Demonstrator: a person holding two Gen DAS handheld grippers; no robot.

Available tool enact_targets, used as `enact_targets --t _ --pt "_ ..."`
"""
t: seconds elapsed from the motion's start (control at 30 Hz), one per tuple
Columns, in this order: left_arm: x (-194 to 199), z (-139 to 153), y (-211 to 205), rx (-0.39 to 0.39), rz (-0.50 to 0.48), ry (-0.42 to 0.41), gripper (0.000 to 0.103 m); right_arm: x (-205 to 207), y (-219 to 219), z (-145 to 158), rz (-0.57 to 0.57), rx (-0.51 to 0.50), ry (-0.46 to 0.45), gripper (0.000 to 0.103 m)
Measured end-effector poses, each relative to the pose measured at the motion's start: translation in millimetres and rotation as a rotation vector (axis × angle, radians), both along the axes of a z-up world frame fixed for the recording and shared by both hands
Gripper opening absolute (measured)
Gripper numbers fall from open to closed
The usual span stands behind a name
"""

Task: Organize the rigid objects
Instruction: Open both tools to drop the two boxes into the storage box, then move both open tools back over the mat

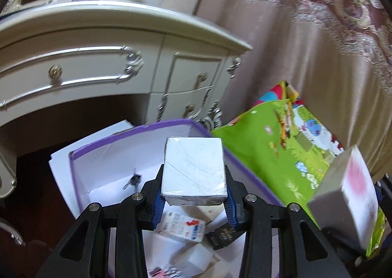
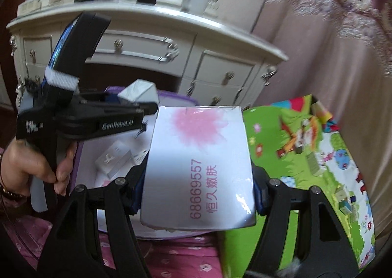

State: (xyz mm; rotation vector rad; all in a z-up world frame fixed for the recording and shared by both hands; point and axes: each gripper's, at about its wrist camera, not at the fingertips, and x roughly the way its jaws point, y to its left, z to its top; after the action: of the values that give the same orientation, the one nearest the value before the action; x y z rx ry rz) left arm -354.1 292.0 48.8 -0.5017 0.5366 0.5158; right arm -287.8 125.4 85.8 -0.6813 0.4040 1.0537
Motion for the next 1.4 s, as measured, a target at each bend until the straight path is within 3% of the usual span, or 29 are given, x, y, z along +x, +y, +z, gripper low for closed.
enact_targets --t 0.37,0.4,0.47,0.5,0.53,0.7,0.83,0.93,1.2,1.3,1.4 --pt "-0.1 -24.8 22.1 -0.045 0.040 0.143 0.042 -3.4 21.6 -30.3 0.063 -0.078 0.062 0.069" --pt "1.6 -26.2 23.0 -0.047 0.045 0.163 0.046 -3.5 22.0 -31.0 0.069 -0.077 0.069 0.069" --pt "6.6 -28.9 24.9 -0.048 0.067 0.210 0.069 -1.7 22.2 -33.4 0.083 -0.073 0.103 0.072" --pt "7.4 -30.0 25.4 -0.045 0.093 0.232 0.085 -0.9 22.8 -34.1 0.083 -0.070 0.115 0.081" --pt "6.6 -29.9 25.4 -0.044 0.107 0.237 0.088 0.7 21.3 -35.0 0.079 -0.064 0.123 0.087" --pt "14.1 -31.7 15.6 -0.058 0.085 0.253 0.088 18.3 -0.2 -31.9 0.024 -0.008 0.165 0.089" --pt "34.0 -27.6 -9.3 -0.053 0.010 0.264 0.088 53.8 -34.6 -30.3 -0.097 0.032 0.203 0.089" --pt "61.0 -18.1 -43.6 -0.008 -0.106 0.269 0.088 90.3 -71.6 -31.2 -0.232 0.070 0.241 0.090" --pt "177.5 -12.6 -175.5 0.166 -0.602 0.309 0.089 175.4 -202.7 -53.9 -0.640 0.098 0.308 0.091" --pt "227.6 -15.9 -209.5 0.244 -0.658 0.291 0.089 195.7 -246.3 -65.6 -0.746 0.111 0.336 0.091" --pt "278.7 -25.0 -225.3 0.312 -0.637 0.303 0.089 221.4 -282.6 -73.7 -0.832 0.124 0.361 0.091"
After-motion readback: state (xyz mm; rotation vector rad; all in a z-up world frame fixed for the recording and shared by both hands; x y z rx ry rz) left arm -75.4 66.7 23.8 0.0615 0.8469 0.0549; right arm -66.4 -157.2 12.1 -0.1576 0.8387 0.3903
